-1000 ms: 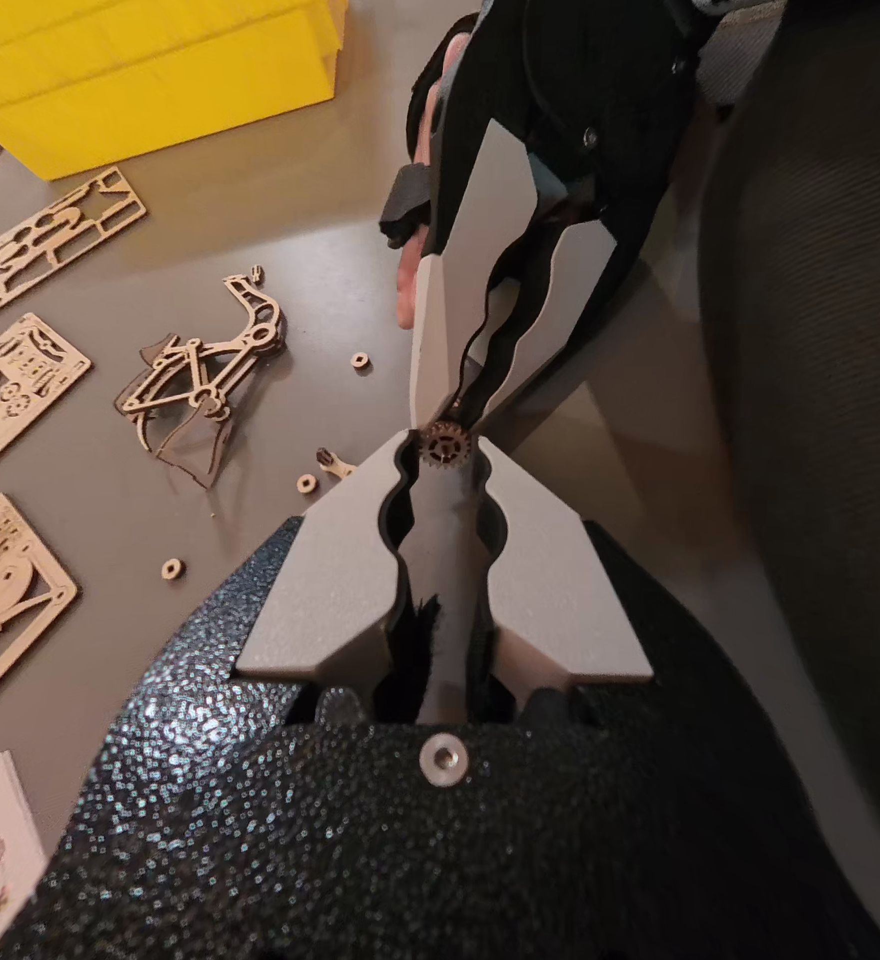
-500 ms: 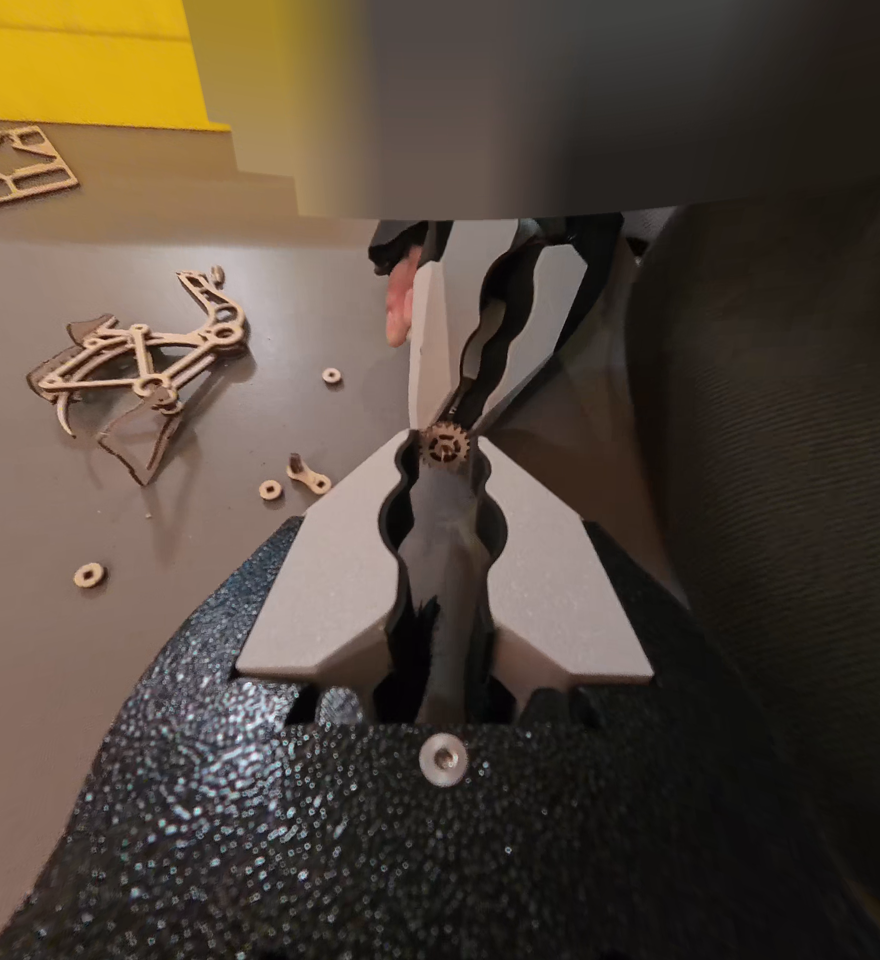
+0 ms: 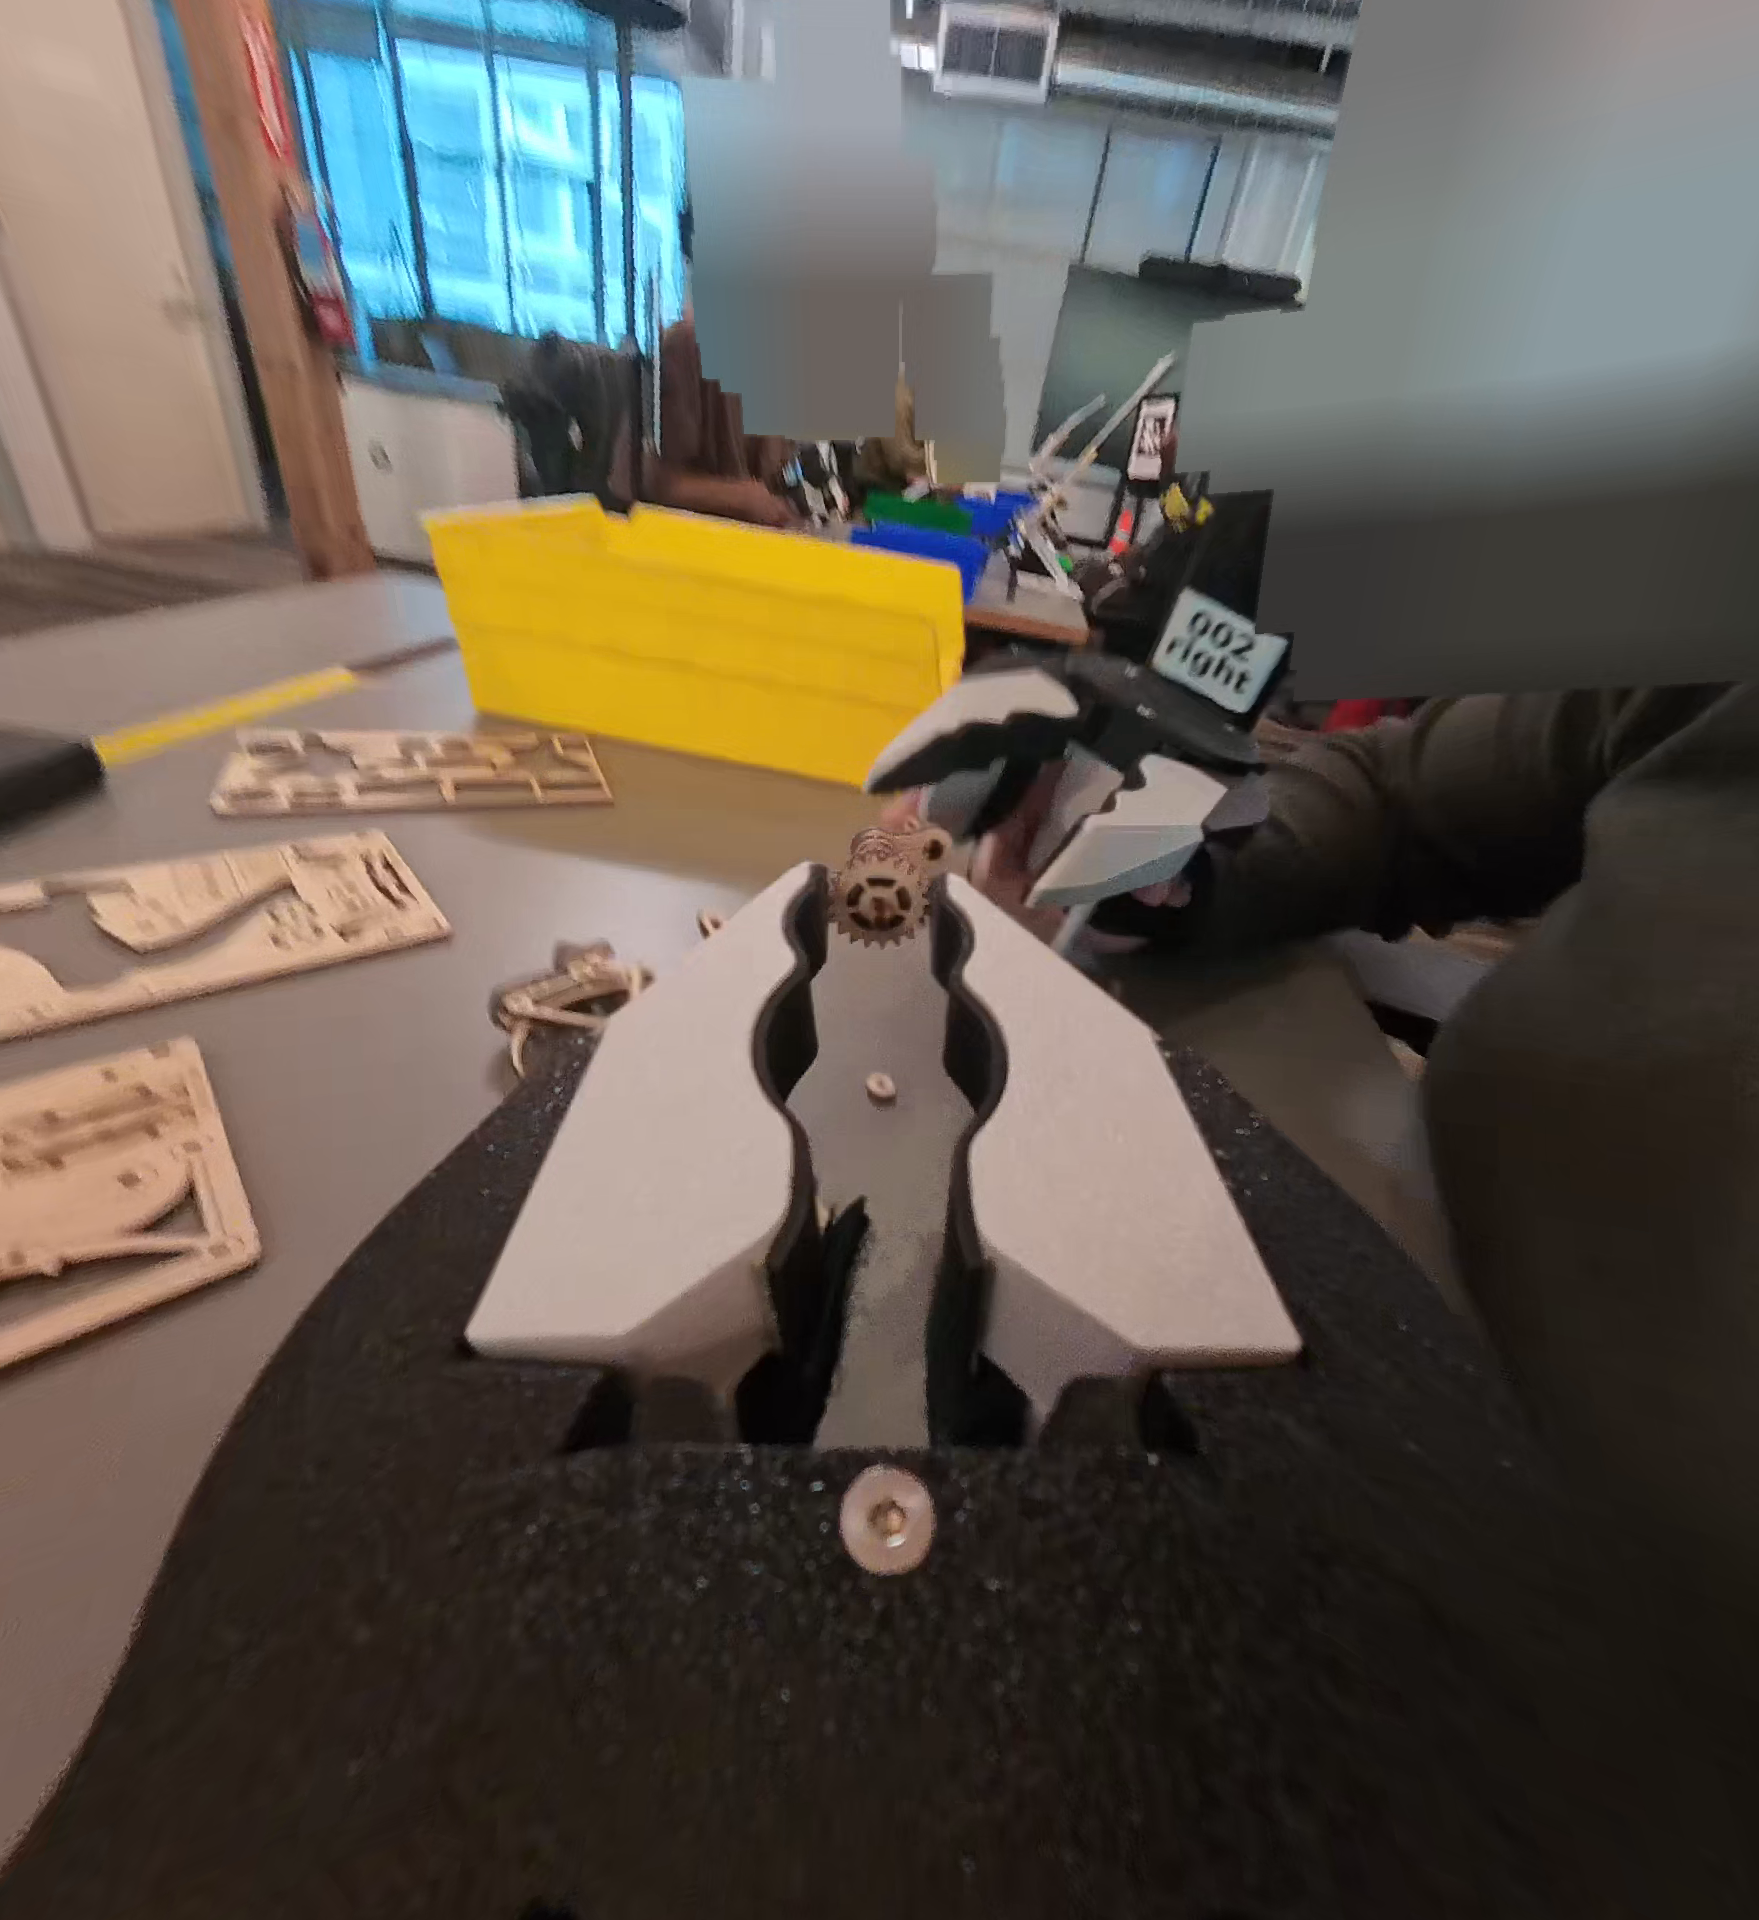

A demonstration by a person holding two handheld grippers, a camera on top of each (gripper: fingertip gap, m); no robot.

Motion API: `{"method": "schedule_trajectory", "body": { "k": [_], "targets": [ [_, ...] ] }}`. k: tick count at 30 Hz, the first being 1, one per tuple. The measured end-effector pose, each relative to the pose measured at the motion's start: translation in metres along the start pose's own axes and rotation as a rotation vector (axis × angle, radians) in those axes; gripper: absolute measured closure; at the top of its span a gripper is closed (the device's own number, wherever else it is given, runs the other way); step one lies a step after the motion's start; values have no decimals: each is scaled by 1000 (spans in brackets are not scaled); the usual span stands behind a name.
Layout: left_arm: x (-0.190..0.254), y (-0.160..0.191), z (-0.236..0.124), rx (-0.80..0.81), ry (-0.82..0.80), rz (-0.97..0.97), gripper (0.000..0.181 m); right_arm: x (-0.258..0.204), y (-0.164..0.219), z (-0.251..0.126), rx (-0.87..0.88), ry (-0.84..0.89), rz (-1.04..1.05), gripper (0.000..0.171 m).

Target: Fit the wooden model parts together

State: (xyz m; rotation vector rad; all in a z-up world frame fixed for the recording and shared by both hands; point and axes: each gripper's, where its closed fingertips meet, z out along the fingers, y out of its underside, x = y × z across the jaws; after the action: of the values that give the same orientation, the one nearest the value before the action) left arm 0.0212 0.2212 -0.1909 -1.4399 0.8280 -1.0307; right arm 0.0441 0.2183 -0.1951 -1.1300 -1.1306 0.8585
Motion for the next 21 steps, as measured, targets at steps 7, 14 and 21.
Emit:
{"method": "schedule_trajectory", "body": {
  "k": [7, 14, 21],
  "targets": [
    [2, -31, 8, 121, -225, 474, 164, 15, -16, 12, 190, -160, 888, 146],
    [9, -47, 15, 169, -338, 657, 164, 15, -41, 19, 412, -205, 1097, 160],
    [27, -96, 18, 296, -336, 758, 164, 24, -91, 14, 626, -271, 1037, 151]
  ]
}}
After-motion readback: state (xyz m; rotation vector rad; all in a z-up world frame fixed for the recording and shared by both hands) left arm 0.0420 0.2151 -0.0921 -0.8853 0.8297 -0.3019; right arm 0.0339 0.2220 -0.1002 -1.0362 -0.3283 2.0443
